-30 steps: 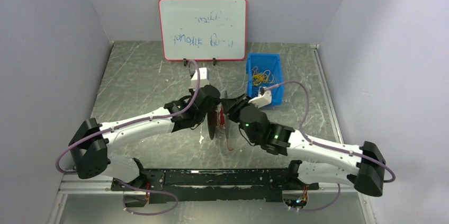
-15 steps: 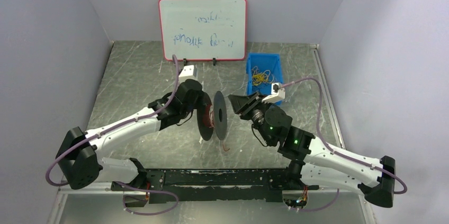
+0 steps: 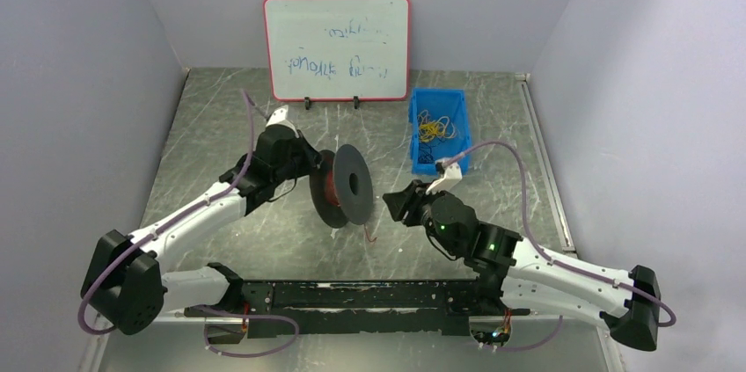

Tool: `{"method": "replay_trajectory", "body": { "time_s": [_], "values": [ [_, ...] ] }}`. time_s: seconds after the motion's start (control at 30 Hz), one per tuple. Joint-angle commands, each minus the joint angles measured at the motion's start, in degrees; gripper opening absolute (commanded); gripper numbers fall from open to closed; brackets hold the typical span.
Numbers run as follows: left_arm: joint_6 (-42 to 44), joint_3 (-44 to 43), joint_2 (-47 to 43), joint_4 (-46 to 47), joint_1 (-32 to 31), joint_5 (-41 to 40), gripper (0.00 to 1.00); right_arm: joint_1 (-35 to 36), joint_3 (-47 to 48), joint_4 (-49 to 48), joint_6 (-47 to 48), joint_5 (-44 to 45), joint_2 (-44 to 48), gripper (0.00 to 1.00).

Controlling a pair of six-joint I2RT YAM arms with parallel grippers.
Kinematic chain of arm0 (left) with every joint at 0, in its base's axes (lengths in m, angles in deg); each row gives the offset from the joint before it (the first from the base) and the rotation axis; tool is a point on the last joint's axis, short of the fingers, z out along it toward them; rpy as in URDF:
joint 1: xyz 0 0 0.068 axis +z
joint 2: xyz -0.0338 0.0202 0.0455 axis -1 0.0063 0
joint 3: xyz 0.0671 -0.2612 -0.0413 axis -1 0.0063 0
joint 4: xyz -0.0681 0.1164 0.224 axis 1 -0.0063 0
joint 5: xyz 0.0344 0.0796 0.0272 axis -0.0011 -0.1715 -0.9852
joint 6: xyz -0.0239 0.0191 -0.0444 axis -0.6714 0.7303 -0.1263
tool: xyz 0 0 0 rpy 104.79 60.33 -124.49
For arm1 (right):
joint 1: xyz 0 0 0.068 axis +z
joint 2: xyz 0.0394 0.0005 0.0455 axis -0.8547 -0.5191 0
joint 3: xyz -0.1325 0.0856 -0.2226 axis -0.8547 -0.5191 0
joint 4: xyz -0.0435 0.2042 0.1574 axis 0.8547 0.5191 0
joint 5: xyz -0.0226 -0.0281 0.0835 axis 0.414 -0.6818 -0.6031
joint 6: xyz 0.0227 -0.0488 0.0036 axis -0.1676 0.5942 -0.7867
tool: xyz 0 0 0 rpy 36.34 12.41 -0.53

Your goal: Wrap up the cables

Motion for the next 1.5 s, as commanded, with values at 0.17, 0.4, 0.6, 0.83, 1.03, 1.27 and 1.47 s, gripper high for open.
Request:
{"method": "replay_trajectory", "body": {
  "time_s": [0.17,0.4,0.6,0.83,1.03,1.27,1.47],
  "values": [
    [-10.4,6.5,-0.5,18.7,11.1,23.2,0.07,-1.2,-6.4,5.8,0.9,-7.9,4.0,0.50],
    [-15.2,10.0,3.4,28.6,15.1,30.7,0.07,-3.8,-9.0,7.2,0.9,-11.2,2.9,0.54],
    [-16.8,11.6,10.5,38.6,16.1,35.3,0.07,-6.0,-10.4,5.9,0.5,-13.2,2.4,0.55],
    [-18.3,13.7,18.2,48.0,16.1,36.6,0.07,-6.5,-12.1,4.2,-0.8,-13.4,3.4,0.55],
    [-19.4,13.8,24.0,53.7,16.2,38.1,0.07,-6.7,-13.9,2.5,-1.8,-14.4,3.3,0.55],
    [-21.3,15.1,30.8,62.8,16.1,39.5,0.17,-7.1,-14.7,1.8,-2.3,-13.8,3.7,0.56],
    [-21.3,14.9,34.9,65.1,16.1,40.5,0.26,-7.4,-14.7,1.7,-2.1,-13.5,3.9,0.56]
  ]
}}
